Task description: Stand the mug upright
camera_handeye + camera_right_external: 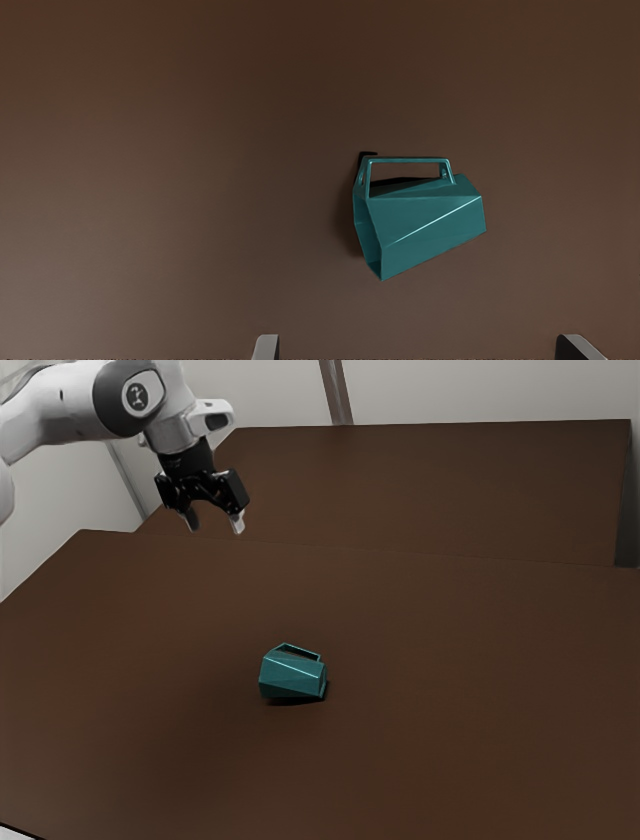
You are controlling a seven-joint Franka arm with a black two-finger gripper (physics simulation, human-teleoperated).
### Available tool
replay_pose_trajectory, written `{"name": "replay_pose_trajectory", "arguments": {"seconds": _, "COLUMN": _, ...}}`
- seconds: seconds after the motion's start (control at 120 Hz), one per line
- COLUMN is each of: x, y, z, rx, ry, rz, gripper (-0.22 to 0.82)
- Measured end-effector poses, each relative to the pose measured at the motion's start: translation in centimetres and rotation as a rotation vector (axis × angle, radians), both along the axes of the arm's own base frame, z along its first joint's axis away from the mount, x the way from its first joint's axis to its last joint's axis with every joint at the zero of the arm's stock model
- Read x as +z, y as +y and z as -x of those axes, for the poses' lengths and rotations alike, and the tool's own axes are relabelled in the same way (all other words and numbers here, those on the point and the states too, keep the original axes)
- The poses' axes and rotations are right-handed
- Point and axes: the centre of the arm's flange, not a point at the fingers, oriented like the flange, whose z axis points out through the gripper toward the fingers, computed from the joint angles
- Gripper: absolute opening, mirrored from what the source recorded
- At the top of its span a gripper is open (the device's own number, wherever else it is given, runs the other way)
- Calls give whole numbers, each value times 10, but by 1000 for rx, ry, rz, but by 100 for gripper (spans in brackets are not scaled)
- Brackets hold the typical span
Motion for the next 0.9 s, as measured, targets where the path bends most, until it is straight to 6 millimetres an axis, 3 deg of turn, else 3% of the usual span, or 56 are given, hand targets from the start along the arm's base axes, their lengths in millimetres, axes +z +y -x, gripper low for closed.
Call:
{"name": "replay_pose_trajectory", "arguments": {"seconds": 0.117, "x": -38, "y": 16, "z": 11, "rx": 72, "ry": 18, "rz": 100, "gripper": 60}}
{"name": "replay_pose_trajectory", "arguments": {"seconds": 0.242, "x": -65, "y": 33, "z": 21, "rx": 147, "ry": 78, "rz": 202, "gripper": 60}}
{"name": "replay_pose_trajectory", "arguments": {"seconds": 0.417, "x": -124, "y": 56, "z": 42, "rx": 219, "ry": 213, "rz": 344, "gripper": 60}}
{"name": "replay_pose_trajectory", "arguments": {"seconds": 0.667, "x": -176, "y": 90, "z": 57, "rx": 213, "ry": 185, "rz": 484, "gripper": 60}}
{"name": "replay_pose_trajectory", "arguments": {"seconds": 0.758, "x": -196, "y": 87, "z": 53, "rx": 183, "ry": 151, "rz": 530, "gripper": 60}}
{"name": "replay_pose_trajectory", "arguments": {"seconds": 0.9, "x": -218, "y": 58, "z": 47, "rx": 90, "ry": 91, "rz": 582, "gripper": 60}}
